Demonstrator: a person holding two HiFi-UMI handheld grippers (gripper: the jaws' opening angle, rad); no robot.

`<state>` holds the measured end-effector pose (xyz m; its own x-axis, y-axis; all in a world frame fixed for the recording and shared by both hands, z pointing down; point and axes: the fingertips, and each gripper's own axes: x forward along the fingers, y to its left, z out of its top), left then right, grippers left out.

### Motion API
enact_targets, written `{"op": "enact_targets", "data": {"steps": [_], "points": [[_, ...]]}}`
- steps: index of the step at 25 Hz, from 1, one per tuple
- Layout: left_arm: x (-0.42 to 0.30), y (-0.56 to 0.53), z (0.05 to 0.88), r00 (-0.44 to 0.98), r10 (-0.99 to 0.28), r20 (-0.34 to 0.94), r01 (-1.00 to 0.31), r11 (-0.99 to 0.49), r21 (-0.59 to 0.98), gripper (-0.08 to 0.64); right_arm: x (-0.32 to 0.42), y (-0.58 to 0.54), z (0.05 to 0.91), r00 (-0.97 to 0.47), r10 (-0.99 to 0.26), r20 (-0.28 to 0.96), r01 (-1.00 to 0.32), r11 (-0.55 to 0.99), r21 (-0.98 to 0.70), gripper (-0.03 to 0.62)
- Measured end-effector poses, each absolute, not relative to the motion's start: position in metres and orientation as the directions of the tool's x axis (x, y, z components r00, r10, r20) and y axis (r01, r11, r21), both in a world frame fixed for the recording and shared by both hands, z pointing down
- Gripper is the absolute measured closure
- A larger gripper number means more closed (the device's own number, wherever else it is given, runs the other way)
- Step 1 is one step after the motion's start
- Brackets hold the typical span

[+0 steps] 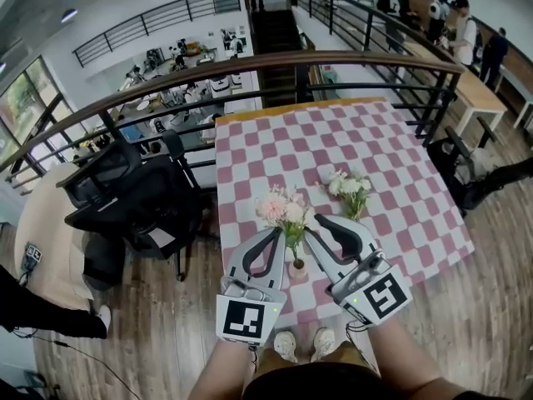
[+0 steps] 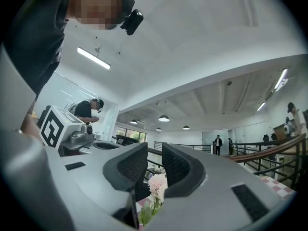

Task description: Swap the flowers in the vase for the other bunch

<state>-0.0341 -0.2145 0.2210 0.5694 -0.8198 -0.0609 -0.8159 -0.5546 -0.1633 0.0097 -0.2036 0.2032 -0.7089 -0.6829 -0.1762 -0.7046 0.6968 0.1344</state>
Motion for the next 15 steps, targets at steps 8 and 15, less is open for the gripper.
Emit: {"op": "enact_targets", "data": {"steps": [8, 15], "points": [[-0.025, -0.216, 0.202, 0.592, -0.801, -0.085, -0.799, -0.57, -0.19, 0.551, 0.006, -0.196, 0.191, -0.743, -0.64, -0.193, -0.667, 0.731, 0.144, 0.56], [-0.023, -0.216, 0.201, 0.599, -0.797, -0.081, -0.793, -0.576, -0.2, 0.551, 0.007, -0.199, 0.192, -0.739, -0.648, -0.183, -0.673, 0.724, 0.153, 0.561]]}}
